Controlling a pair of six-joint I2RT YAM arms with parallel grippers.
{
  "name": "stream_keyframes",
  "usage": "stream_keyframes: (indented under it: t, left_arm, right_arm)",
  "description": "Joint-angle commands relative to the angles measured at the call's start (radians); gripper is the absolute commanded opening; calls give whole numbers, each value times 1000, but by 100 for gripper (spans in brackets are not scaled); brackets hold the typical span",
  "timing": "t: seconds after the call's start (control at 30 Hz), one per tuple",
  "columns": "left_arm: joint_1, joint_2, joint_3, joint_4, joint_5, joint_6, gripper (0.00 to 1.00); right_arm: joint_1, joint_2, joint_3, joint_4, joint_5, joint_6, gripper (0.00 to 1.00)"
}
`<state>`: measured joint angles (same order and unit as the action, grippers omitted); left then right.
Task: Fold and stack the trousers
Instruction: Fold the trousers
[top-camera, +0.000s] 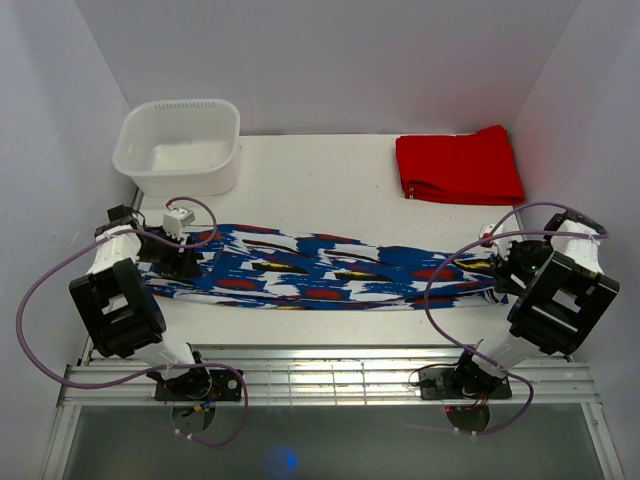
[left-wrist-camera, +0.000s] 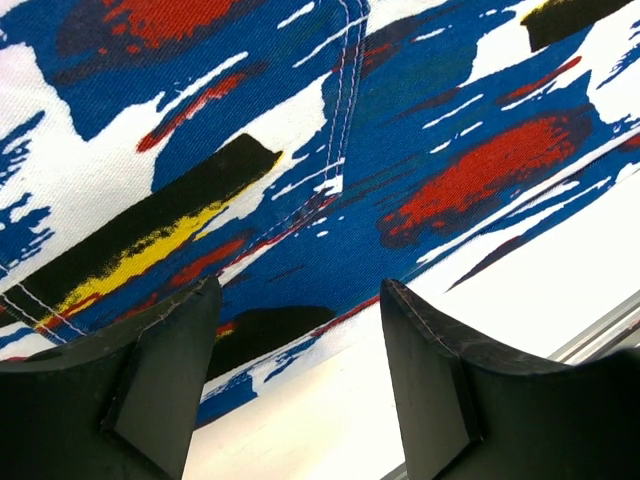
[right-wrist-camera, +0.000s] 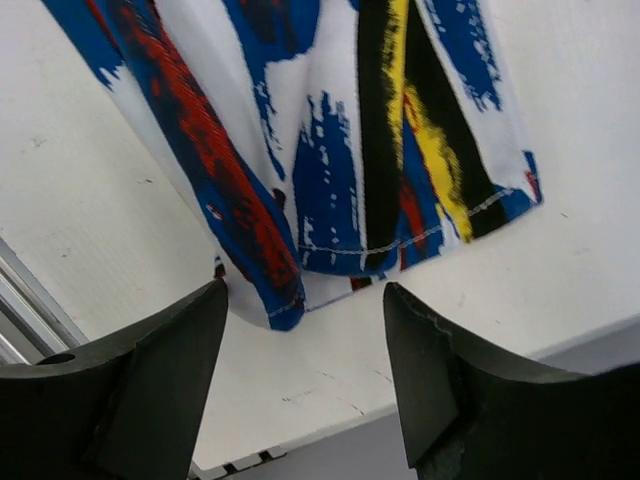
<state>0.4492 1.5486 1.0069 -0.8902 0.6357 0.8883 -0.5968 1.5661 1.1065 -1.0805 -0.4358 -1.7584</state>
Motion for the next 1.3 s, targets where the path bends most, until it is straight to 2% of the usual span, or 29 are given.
stream_keyframes:
  t: [0.0,0.03,0.13,0.27,0.4,0.43,0.5,0.53,0.57,0.77,0.87,0.9,1.03,1.07,1.1,1.2,1.27]
  left_arm:
    - [-4,8,13,-3,16,-14,76]
    - [-4,13,13,-1,12,-20,75]
    - [-3,25,2,11,4,-28,75]
    - [-4,39,-5,30,-7,-42,75]
    - [-4,47,-17,49,-22,-43,74]
    - [-4,54,-22,56,-30,-48,74]
    - [-4,64,-22,66,-48,-58,73]
    - [-4,67,-21,68,-51,-61,73]
    - [-4,76,-22,69,-53,-68,72]
    - [-4,117,-39,111,-114,-120,64]
    - [-3,175,-37,123,-174,-152,54]
    - [-3,206,-36,126,-188,-166,47]
    - [2,272,-33,139,-228,-189,36]
    - [2,278,-30,140,-226,-190,35]
    - [2,283,-27,142,-228,-192,35]
    - [2,300,-16,137,-232,-198,35]
    - [3,303,-8,129,-240,-193,38]
  right_arm:
    - [37,-9,-46,-7,40,-41,69]
    - [43,-8,-56,-6,58,-39,65]
    - [81,5,-59,-1,101,-27,61]
    - [100,28,-19,-21,137,-12,61]
    - [107,25,1,25,155,10,47]
    - [127,25,-8,49,210,22,39]
    - [141,20,-39,85,256,37,33]
    - [155,15,-45,115,273,39,15]
    - [164,9,-50,138,276,49,8]
    - [258,-93,41,318,200,200,8]
    - [270,-175,72,376,158,237,8]
    - [270,-237,53,386,154,220,8]
    - [201,-458,-237,517,149,13,8]
    - [183,-497,-398,613,157,-86,8]
    - [163,-546,-469,646,170,-139,8]
    - [77,-545,-651,732,198,-285,8]
    - [28,-520,-685,738,221,-325,57]
